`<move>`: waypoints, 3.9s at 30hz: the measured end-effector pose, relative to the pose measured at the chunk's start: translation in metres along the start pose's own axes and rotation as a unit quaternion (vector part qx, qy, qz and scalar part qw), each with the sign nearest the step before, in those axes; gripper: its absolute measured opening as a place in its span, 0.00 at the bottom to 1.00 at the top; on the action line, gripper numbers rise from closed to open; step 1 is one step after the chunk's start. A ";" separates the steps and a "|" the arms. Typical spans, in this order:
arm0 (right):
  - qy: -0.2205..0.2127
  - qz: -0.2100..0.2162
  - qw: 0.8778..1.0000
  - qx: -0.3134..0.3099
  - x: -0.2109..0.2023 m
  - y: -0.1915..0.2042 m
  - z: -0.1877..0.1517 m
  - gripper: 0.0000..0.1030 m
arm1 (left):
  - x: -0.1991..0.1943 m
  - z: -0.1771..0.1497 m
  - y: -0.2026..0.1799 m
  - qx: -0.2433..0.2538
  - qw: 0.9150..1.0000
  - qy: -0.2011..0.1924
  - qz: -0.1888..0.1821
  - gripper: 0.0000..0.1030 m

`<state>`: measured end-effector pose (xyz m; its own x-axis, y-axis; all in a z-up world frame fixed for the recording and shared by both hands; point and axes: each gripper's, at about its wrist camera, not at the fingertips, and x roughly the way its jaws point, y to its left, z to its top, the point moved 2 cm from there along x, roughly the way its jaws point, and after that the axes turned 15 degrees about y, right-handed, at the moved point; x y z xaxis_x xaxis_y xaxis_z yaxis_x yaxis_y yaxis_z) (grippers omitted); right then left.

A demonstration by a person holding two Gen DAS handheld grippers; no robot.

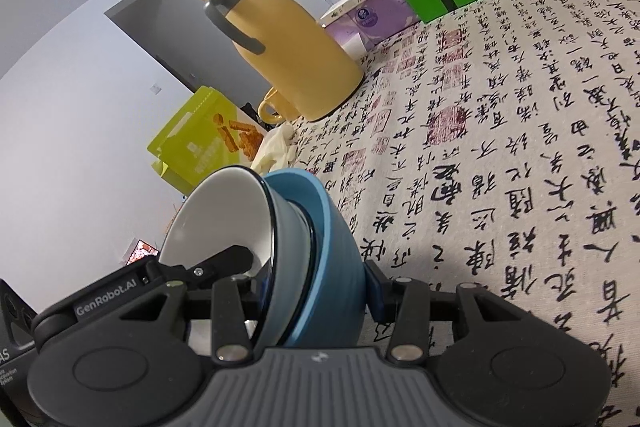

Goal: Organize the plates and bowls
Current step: 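Carry the bowl stack with both grippers toward the cream plates, then lower the bowl stack onto the cream plates with both grippers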

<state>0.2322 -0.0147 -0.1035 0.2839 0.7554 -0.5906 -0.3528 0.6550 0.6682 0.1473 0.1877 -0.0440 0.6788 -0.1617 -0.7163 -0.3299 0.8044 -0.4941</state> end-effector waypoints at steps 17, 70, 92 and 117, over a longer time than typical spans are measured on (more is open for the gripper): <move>-0.022 0.002 1.000 0.005 -0.033 -0.015 0.003 0.42 | 0.000 -0.007 -0.034 0.018 1.000 -0.002 -0.008 0.48; -0.097 -0.003 0.994 0.041 -0.151 -0.089 -0.013 0.41 | 0.013 -0.064 -0.156 0.090 0.995 0.009 -0.034 0.48; -0.130 -0.017 0.989 0.071 -0.200 -0.135 -0.029 0.41 | 0.032 -0.100 -0.210 0.124 0.990 0.032 -0.051 0.48; -0.142 -0.053 0.982 0.110 -0.227 -0.178 -0.049 0.41 | 0.069 -0.129 -0.235 0.135 0.984 0.089 -0.079 0.48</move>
<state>0.1868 -0.3036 -0.1104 0.5577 0.6367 -0.5325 -0.1161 0.6951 0.7095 0.1872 -0.0860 -0.0409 0.5748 -0.3745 -0.7276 -0.0267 0.8800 -0.4741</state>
